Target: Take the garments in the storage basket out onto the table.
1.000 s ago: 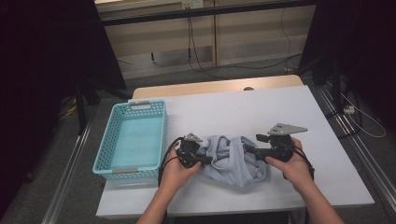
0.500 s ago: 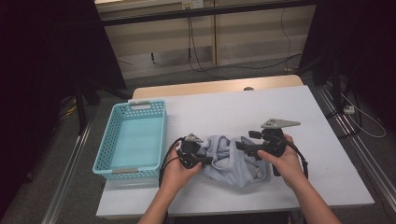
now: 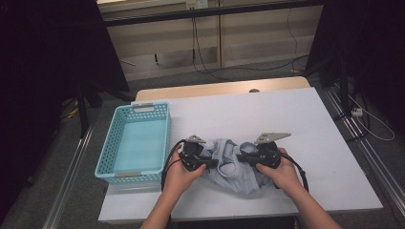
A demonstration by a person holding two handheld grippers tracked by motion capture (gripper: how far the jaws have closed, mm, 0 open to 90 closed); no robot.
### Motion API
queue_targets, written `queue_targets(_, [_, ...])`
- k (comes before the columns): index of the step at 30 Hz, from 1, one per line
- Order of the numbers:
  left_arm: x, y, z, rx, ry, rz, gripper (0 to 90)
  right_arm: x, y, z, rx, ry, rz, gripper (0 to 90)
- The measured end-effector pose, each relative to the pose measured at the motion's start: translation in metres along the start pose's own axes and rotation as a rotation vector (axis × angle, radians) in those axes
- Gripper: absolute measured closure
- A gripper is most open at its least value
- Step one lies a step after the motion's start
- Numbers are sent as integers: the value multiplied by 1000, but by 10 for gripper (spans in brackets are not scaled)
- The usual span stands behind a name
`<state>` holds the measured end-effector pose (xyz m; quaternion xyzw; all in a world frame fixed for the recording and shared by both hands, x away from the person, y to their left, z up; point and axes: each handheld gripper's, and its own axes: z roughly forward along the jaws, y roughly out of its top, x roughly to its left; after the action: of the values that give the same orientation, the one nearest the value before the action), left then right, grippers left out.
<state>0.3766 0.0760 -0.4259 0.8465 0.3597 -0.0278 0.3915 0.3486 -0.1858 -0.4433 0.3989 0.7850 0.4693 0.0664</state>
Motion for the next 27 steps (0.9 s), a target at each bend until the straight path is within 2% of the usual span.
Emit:
queue_targets(3, [-1, 2, -3, 0, -11, -1, 742, 5, -4, -1, 6, 14, -8, 886])
queue_targets(5, [-3, 5, -6, -12, -30, -14, 697, 8, -8, 1, 18, 16, -17, 887])
queue_targets(10, [-6, 11, -12, -19, -51, -15, 594, 14, -12, 3, 36, 22, -52, 887])
queue_targets(14, [-6, 16, -19, -42, -57, -31, 522, 19, -15, 4, 50, 33, -71, 887])
queue_targets(19, [-4, 22, -27, -78, -53, -37, 441, 23, -18, 6, 62, 42, -80, 887])
queue_targets(23, [0, 29, -28, -115, -26, -33, 375, 26, -19, 8, 72, 53, -94, 887])
queue_targets(27, [7, 35, -25, -119, -13, -49, 352, 27, -20, 8, 74, 60, -91, 887])
